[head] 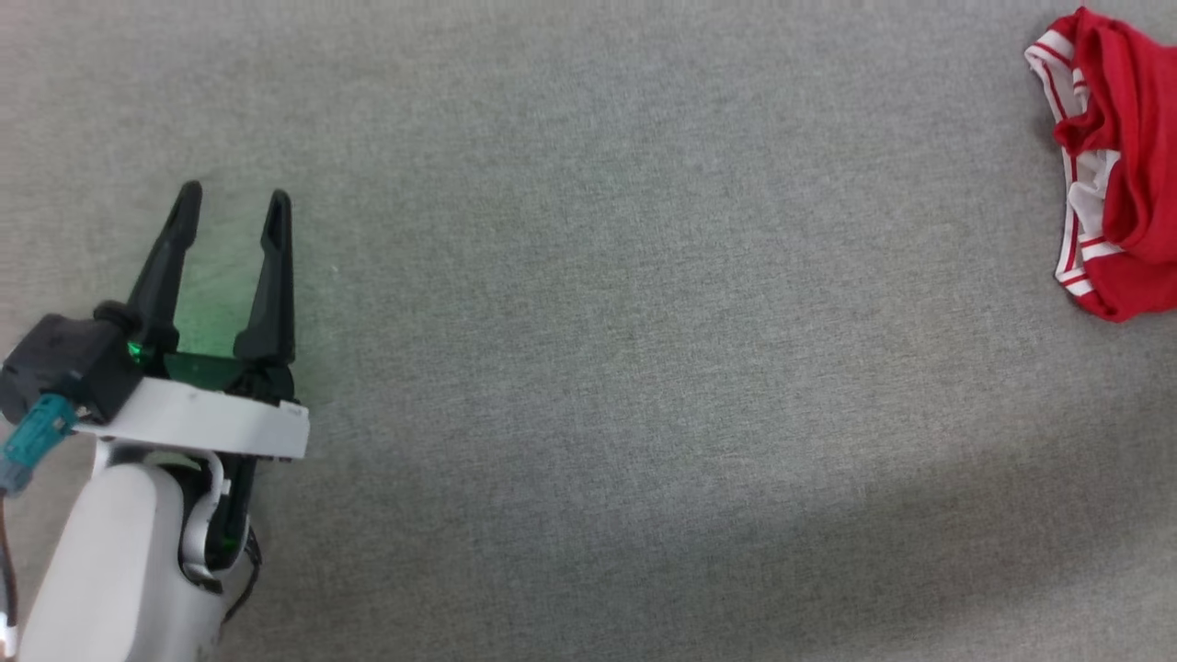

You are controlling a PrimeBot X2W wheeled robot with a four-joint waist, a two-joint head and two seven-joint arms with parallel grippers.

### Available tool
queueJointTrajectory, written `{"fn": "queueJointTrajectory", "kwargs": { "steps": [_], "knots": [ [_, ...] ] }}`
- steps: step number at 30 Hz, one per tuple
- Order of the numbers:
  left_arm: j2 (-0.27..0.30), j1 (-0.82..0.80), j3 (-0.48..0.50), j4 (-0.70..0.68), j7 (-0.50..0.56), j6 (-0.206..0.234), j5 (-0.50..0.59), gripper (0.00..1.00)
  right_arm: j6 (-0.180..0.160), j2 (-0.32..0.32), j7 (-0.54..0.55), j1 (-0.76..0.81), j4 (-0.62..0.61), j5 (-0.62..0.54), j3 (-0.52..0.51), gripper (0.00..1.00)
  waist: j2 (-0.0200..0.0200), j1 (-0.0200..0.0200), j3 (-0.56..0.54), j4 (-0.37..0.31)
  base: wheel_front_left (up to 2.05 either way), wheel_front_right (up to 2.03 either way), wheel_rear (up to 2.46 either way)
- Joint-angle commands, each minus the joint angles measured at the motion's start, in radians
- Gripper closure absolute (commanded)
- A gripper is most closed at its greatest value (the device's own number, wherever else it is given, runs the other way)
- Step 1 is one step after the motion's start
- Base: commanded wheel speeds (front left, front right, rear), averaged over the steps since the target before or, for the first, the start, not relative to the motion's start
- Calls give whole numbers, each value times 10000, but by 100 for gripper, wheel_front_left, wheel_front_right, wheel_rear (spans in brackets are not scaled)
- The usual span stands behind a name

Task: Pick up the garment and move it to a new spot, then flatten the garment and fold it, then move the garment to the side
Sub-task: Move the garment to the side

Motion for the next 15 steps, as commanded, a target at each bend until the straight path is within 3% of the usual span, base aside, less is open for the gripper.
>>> {"fn": "queueJointTrajectory", "kwargs": {
  "steps": [1, 15],
  "knots": [
    [-8, 145, 15, 12, -47, 45, -26, 0, -10, 84, -122, -79, 70, -47, -82, 0, 0, 0, -276, 122, 0, 0, 0],
    [-181, 1054, 165, 277, -80, 174, -79, 0, -11, 1667, -1771, 593, -268, -96, -733, 0, 0, 0, -2099, 702, 0, 0, 0]
  ]
}}
